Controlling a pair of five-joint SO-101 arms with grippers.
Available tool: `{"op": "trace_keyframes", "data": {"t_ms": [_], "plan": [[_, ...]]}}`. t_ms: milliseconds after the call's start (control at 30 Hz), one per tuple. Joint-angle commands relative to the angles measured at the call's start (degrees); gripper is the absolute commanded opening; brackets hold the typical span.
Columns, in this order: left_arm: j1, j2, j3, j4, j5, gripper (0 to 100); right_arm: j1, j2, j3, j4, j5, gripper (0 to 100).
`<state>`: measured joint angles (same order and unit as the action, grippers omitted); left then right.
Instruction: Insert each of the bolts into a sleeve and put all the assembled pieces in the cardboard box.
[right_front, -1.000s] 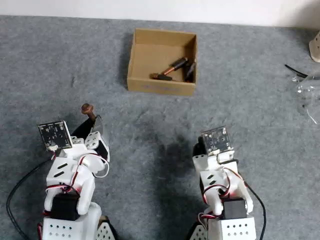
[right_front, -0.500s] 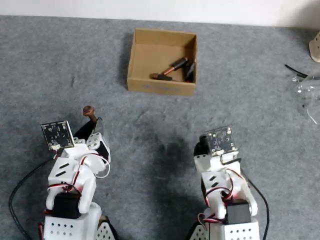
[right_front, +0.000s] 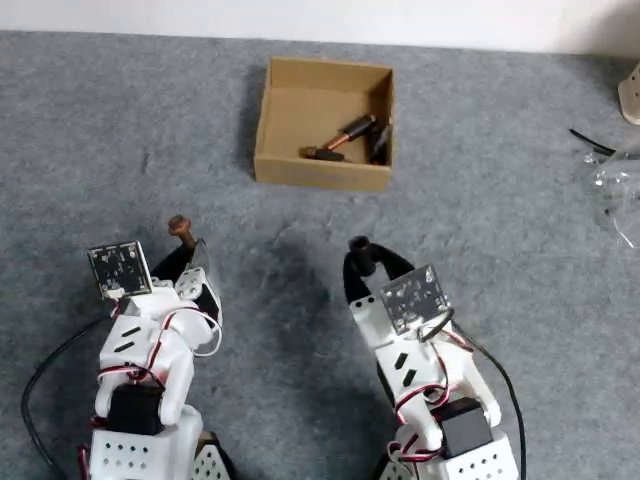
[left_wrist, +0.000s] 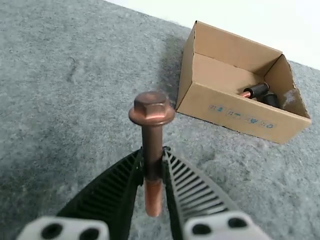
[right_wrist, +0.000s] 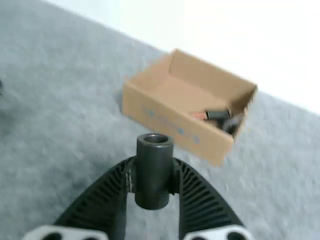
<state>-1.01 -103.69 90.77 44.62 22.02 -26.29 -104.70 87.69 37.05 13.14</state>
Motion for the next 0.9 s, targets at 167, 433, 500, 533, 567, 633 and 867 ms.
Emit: {"op": "trace_keyframes", "data": {"t_ms": [167, 433, 500, 533, 567, 633, 867], "plan": [[4.53, -0.84, -2.51, -15.38, -0.09, 0, -13.05, -0.57, -0.31, -3.03, -0.62, 0.5], [9.89, -0.66, -4.79, -27.78, 0.00, 0, -16.84, -0.57, -0.31, -3.21, -0.35, 0.5], [9.71, -0.66, -4.79, -27.96, 1.93, 0, -17.63, -0.57, -0.31, -3.21, -0.26, 0.5], [9.36, -0.66, -4.88, -27.96, 4.48, 0, -18.07, -0.57, -0.31, -3.21, -0.26, 0.5], [9.36, -0.66, -4.97, -27.87, 7.38, 0, -18.51, -0.57, -0.31, -3.21, -0.26, 0.5], [9.36, -0.66, -5.14, -27.78, 12.57, 0, -19.21, -0.57, -0.22, -3.21, -0.18, 0.5], [10.42, -0.75, -5.23, -27.69, 15.74, 0, -19.30, -0.66, 2.59, -7.43, 3.78, 0.5]]}}
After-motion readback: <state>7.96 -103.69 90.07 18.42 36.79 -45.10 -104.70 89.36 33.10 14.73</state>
